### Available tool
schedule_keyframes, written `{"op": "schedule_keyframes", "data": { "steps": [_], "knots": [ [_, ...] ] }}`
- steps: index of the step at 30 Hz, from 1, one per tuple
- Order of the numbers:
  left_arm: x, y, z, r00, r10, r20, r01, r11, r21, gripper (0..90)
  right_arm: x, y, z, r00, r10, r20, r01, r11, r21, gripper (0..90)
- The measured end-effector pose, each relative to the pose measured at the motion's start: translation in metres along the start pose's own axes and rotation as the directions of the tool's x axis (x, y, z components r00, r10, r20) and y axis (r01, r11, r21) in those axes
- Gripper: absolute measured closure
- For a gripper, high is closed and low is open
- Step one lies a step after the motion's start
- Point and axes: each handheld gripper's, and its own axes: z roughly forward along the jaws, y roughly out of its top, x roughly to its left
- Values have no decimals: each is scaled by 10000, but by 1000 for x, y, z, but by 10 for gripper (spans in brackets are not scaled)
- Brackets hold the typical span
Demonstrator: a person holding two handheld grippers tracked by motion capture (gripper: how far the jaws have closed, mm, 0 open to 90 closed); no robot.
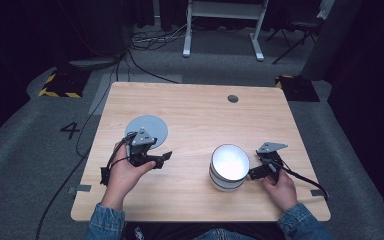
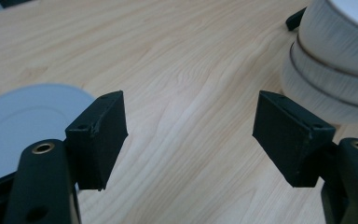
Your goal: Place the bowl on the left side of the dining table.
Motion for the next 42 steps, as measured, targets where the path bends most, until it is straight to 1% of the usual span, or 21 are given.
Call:
{"op": "schedule_keyframes", "data": {
  "steps": [1, 2, 5, 8, 11, 14, 18, 21, 23, 24, 26, 27, 30, 31, 33, 36, 37, 38, 39, 40, 42],
  "knots": [
    [-1, 5, 0, 9999, -54, 151, 57, 9997, -219, 259, 0, 0, 0, 10000, -1, 1, 1, 10000, -2, 4],
    [-2, 9, -1, 9997, 4, 233, 0, 9998, -187, 259, 0, 0, 0, 10000, -4, 0, 4, 10000, -5, 4],
    [-3, 20, -1, 9988, 255, 419, -236, 9987, -441, 258, 0, 0, 0, 10000, 5, 0, -5, 10000, -1, 4],
    [-2, 27, -2, 9983, 477, 321, -475, 9988, -89, 259, 0, 0, 0, 10000, 1, 1, -1, 10000, 1, 5],
    [-3, 35, -5, 9982, 502, 340, -496, 9986, -187, 259, 0, 0, 0, 10000, -2, 9, 2, 10000, 1, 4],
    [-5, 43, -9, 9965, 753, 368, -746, 9970, -185, 262, 0, 0, 0, 10000, 2, 3, -2, 10000, -1, 4],
    [-8, 51, -8, 9957, 733, 564, -713, 9968, -364, 267, 0, 0, 0, 10000, 3, 4, -3, 10000, -2, 4],
    [-10, 57, -5, 9961, 699, 531, -685, 9973, -280, 274, 0, 0, 0, 10000, -9, 3, 9, 10000, -11, 4],
    [-11, 61, -3, 9971, 664, 364, -656, 9976, -227, 278, 0, 0, 0, 10000, 9, 5, -9, 10000, -1, 5],
    [-13, 63, -1, 9976, 526, 447, -513, 9982, -298, 278, 0, 0, 0, 10000, 5, 3, -5, 10000, -3, 4],
    [-15, 68, 1, 9963, 692, 515, -682, 9975, -208, 278, 0, 0, 0, 10000, -5, 3, 5, 10000, -8, 4],
    [-17, 70, 3, 9962, 673, 550, -660, 9975, -246, 278, 0, 0, 0, 10000, 13, 4, -13, 10000, 0, 4],
    [-23, 78, 8, 9929, 932, 744, -918, 9956, -210, 278, 0, 0, 0, 10000, 11, 5, -11, 10000, 0, 4],
    [-26, 80, 12, 9925, 932, 787, -912, 9954, -286, 278, 0, 0, 0, 10000, 10, 6, -10, 10000, 1, 5],
    [-29, 85, 17, 9883, 1156, 999, -1145, 9933, -163, 278, 0, 0, 0, 10000, 11, 4, -11, 10000, -1, 4],
    [-35, 91, 26, 9852, 1138, 1285, -1116, 9935, -238, 278, 0, 0, 0, 10000, 24, 22, -24, 10000, -2, 5],
    [-35, 94, 29, 9828, 1333, 1281, -1319, 9911, -199, 278, 0, 0, 0, 10000, 1, 18, -1, 10000, -12, 5],
    [-36, 96, 31, 9814, 1389, 1327, -1377, 9903, -181, 278, 0, 0, 0, 10000, 26, 20, -26, 10000, -4, 5],
    [-39, 97, 34, 9811, 1370, 1363, -1351, 9906, -230, 278, 0, 0, 0, 10000, 28, 25, -28, 10000, 0, 5],
    [-40, 99, 36, 9786, 1383, 1526, -1368, 9904, -204, 278, 0, 0, 0, 10000, 7, 25, -7, 10000, -11, 5],
    [-45, 102, 41, 9771, 1443, 1564, -1434, 9895, -170, 277, 0, 0, 0, 10000, 10, 25, -10, 10000, -14, 5]
  ]
}}
